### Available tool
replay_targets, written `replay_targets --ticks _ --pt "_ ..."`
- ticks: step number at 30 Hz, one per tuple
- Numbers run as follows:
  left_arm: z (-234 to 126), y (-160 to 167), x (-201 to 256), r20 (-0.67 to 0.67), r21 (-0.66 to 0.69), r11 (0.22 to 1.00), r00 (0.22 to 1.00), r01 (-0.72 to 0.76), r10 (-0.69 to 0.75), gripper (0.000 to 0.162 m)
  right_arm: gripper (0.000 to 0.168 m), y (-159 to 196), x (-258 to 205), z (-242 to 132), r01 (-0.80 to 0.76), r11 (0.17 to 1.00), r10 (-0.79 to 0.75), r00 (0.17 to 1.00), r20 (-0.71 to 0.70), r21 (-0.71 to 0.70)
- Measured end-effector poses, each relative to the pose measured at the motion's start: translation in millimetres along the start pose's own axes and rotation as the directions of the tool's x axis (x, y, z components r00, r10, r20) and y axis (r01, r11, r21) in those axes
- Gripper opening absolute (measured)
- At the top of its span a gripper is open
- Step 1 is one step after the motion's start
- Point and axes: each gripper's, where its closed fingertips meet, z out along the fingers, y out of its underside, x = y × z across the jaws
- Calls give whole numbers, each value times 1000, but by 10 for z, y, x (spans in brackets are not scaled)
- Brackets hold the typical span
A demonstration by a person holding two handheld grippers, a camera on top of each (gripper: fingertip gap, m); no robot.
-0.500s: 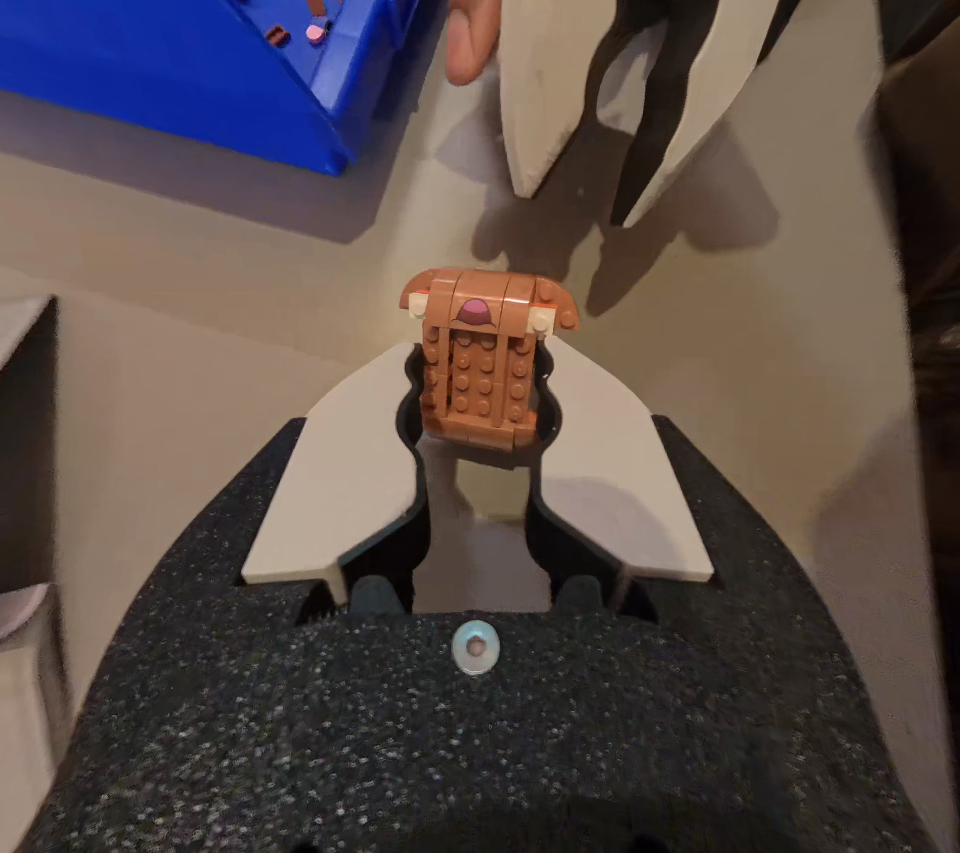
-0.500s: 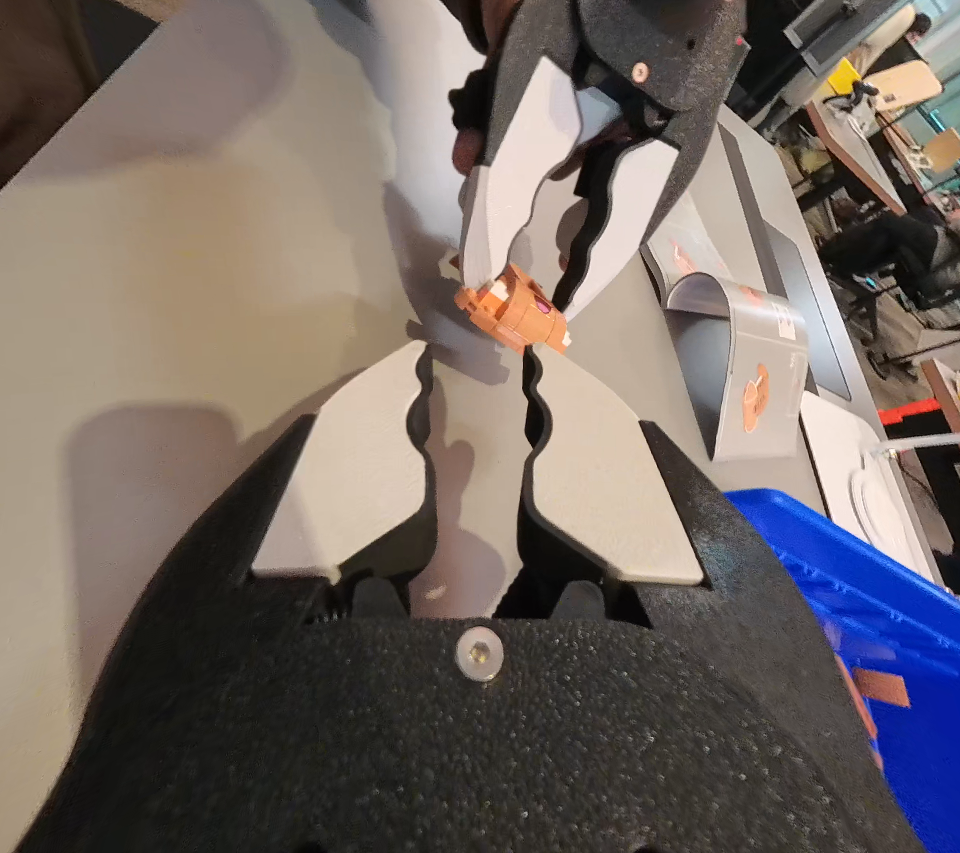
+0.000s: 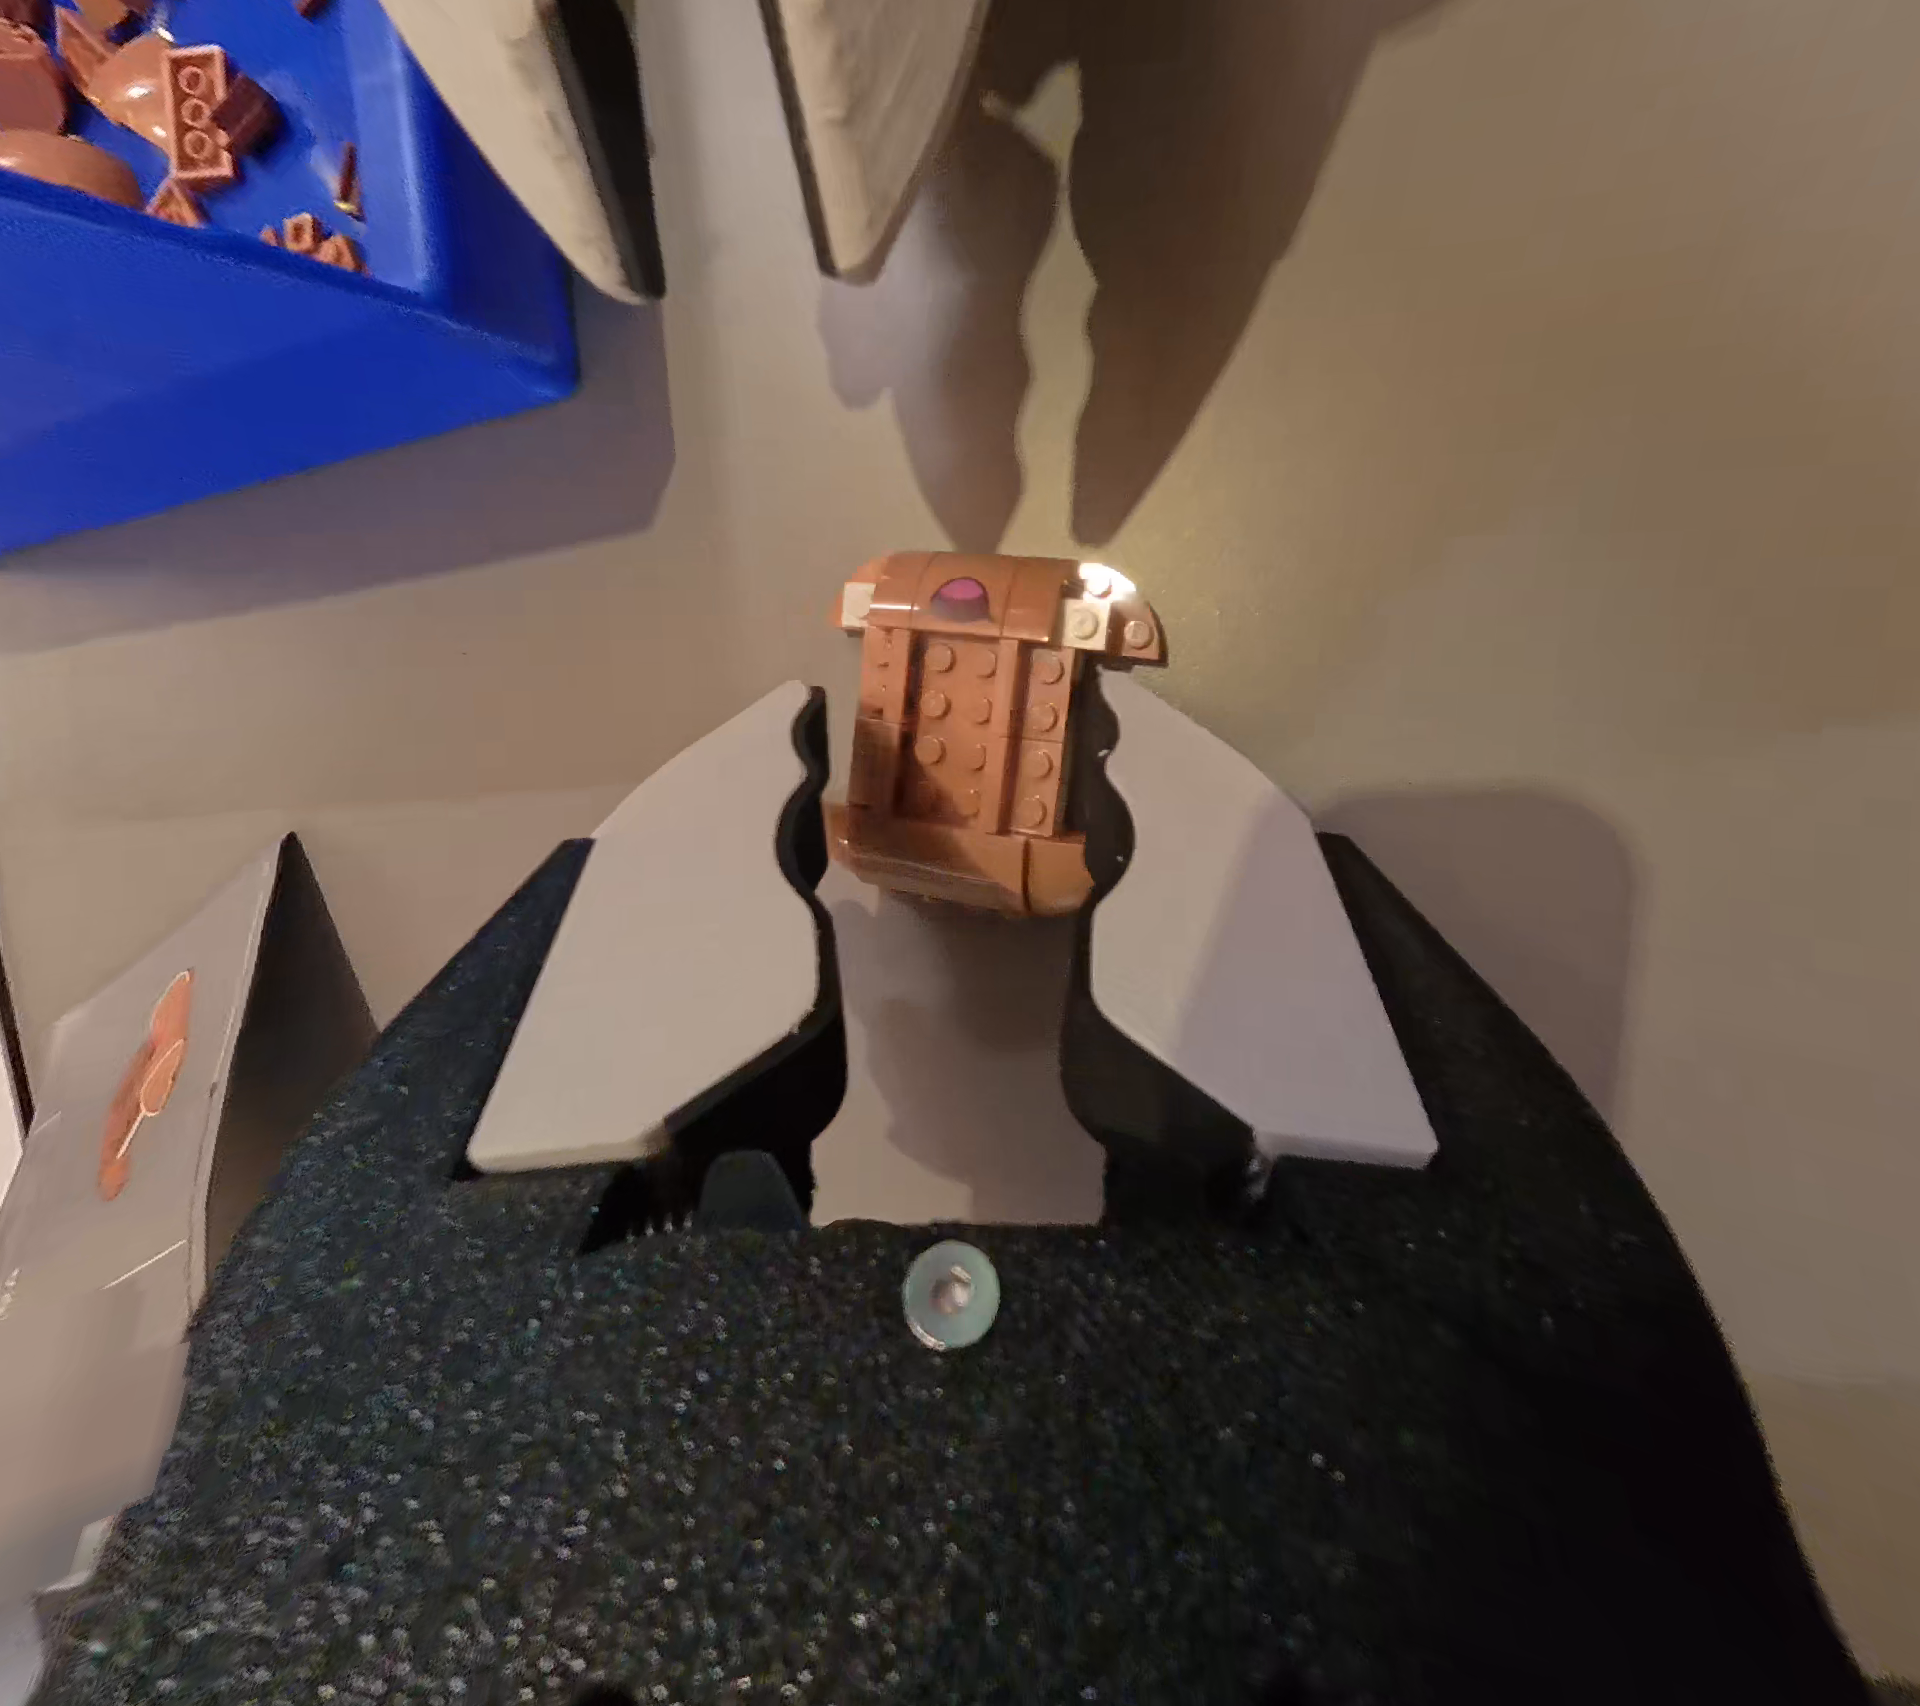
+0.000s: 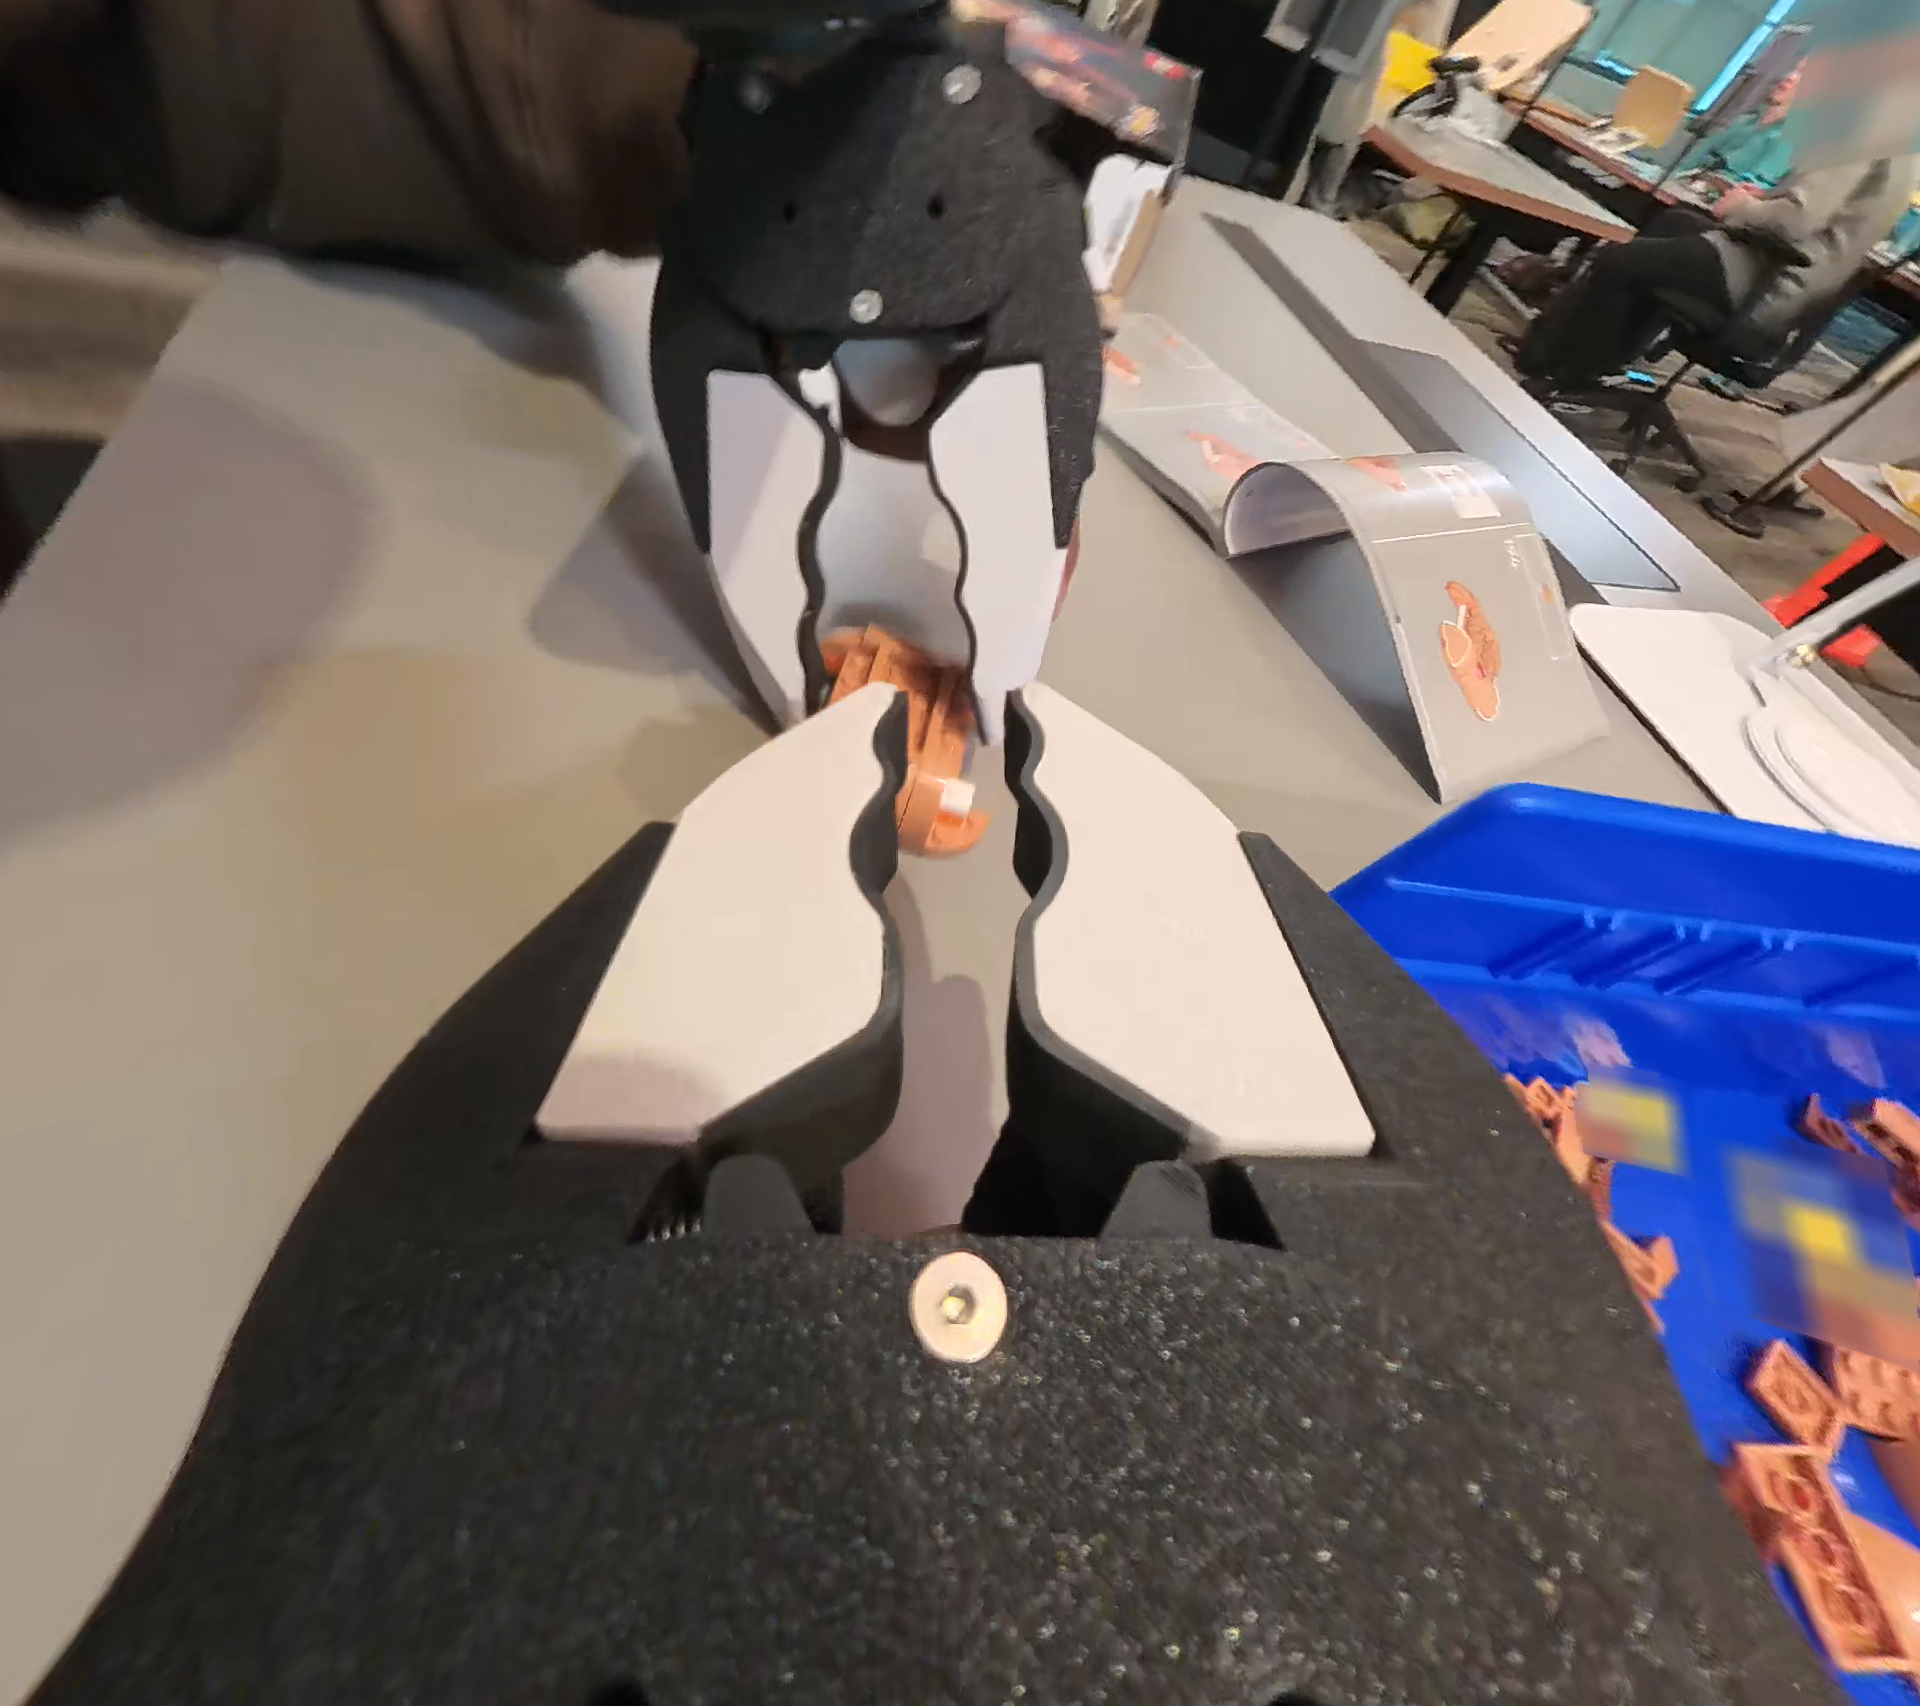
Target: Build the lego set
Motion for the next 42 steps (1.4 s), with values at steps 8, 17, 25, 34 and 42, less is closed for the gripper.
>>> replay_targets --ticks 8,17,25,34,42 --pt "-371 -401 -105 30 443 890 990 110 -138 64 26 -385 177 -25 -189 942 200 980 -12 276" --pt "-622 -801 -58 -65 705 678 971 209 -232 50 67 -1142 365 -183 -340 623 375 920 112 704" --pt "-381 -976 166 -54 673 718 980 179 -193 51 89 -1470 346 -265 -499 359 405 844 350 789" --pt "-466 -1041 225 -245 684 639 936 352 -253 32 79 -1537 264 -296 -558 356 393 817 422 749" --pt "-728 -1288 185 -554 703 360 789 614 -264 26 78 -1790 327 -440 -569 345 416 805 422 746"
